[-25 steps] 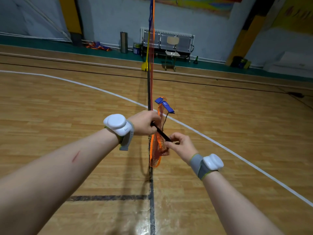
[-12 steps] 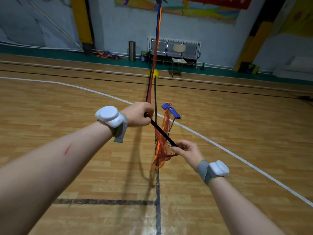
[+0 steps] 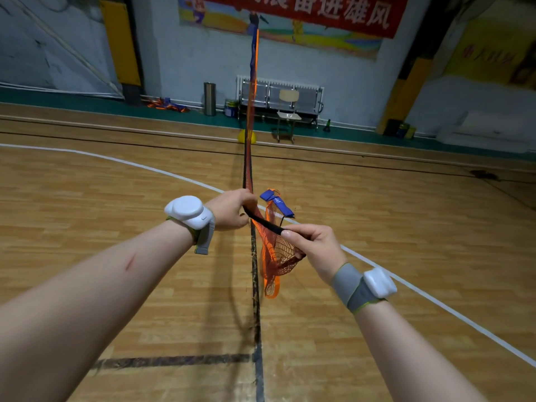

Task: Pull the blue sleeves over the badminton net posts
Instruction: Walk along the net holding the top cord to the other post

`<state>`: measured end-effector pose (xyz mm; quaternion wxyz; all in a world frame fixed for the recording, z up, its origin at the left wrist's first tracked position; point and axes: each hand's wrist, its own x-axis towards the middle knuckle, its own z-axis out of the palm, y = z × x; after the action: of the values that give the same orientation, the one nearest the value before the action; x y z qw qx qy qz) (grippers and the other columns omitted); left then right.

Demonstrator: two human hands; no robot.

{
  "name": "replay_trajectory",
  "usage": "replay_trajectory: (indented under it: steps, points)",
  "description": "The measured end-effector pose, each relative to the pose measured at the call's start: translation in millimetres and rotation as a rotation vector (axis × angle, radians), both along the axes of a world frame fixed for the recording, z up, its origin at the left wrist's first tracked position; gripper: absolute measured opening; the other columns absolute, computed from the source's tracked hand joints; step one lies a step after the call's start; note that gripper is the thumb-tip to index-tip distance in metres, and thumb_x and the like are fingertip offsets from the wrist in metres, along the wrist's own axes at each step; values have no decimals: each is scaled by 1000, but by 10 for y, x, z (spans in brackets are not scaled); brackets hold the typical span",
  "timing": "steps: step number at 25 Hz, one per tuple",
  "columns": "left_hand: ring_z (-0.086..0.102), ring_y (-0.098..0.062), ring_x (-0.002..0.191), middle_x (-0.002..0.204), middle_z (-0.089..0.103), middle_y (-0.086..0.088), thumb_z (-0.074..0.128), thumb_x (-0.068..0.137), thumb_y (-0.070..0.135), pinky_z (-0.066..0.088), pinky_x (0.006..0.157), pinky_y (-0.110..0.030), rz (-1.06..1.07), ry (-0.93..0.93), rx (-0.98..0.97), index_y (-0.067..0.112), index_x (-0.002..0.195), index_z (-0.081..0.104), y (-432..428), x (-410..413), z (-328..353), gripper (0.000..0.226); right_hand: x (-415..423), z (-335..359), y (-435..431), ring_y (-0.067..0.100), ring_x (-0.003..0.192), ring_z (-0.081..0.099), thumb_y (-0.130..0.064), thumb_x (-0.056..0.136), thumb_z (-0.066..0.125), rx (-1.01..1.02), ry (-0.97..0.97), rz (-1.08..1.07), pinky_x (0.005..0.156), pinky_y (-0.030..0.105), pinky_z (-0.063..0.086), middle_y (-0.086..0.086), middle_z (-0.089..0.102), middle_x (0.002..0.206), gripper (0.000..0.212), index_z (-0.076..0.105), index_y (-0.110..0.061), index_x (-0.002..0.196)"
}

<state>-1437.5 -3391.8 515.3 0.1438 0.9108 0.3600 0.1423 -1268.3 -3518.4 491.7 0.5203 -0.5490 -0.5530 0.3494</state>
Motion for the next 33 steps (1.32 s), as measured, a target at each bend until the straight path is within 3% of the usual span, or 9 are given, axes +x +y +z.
replay_trajectory:
  steps: [4,8,11,15,18,21,27,30,33]
  points:
    - [57,-18,103,111,61,-3,53,79,3,39,82,-18,-88,-6,12,10,104,65,-211,198,46,28,40,15,-92,12,48,42,-11,82,66,6,-39,52,51,25,37,1,53,56,24,73,-33,77]
    - [58,-18,100,108,63,-4,54,79,4,44,82,-22,-128,-20,2,9,100,65,-452,307,76,24,171,-79,-216,12,48,40,-11,84,64,-32,-54,42,53,26,35,-5,49,52,16,72,-24,90]
    - [56,-17,89,100,63,-3,54,80,6,43,76,-22,-136,17,-19,7,93,65,-607,364,47,18,253,-143,-278,14,51,41,-10,86,62,-59,-57,52,55,26,35,4,48,58,17,70,-23,94]
    - [53,-23,79,87,60,-11,54,76,3,43,72,-33,-78,4,-31,8,74,56,-673,375,76,5,332,-312,-295,7,60,47,-8,82,65,-89,-89,-12,62,22,40,-2,51,70,19,58,-25,77]
    - [53,-25,77,84,58,-11,54,75,4,44,72,-35,-75,4,-32,9,69,51,-731,380,132,8,364,-483,-264,14,74,48,-12,80,69,-134,-178,-37,68,22,39,3,51,79,24,50,-22,70]
    - [50,-25,75,79,53,-5,54,74,4,42,70,-33,-65,-9,-28,16,65,46,-773,368,191,17,358,-558,-224,10,71,47,-13,80,68,-181,-199,-22,61,8,35,0,54,77,21,51,-21,71]
    - [48,-20,75,80,52,-2,54,77,3,42,70,-29,52,-71,-46,25,62,43,-742,218,321,29,479,-699,-403,6,56,41,-8,81,68,-208,-115,-9,50,8,33,-5,44,60,25,49,-16,67]
    - [52,-26,76,82,57,-10,52,76,5,45,70,-36,105,-26,-29,11,69,50,-694,166,197,10,526,-619,-534,3,56,46,-10,81,68,-186,-46,-35,57,12,38,-6,50,61,20,55,-20,68]
    - [53,-29,76,81,57,-10,51,74,6,47,69,-41,115,31,-10,12,69,47,-719,214,16,9,548,-491,-697,5,52,45,-9,85,63,-162,31,-36,53,16,40,0,52,64,13,65,-21,79]
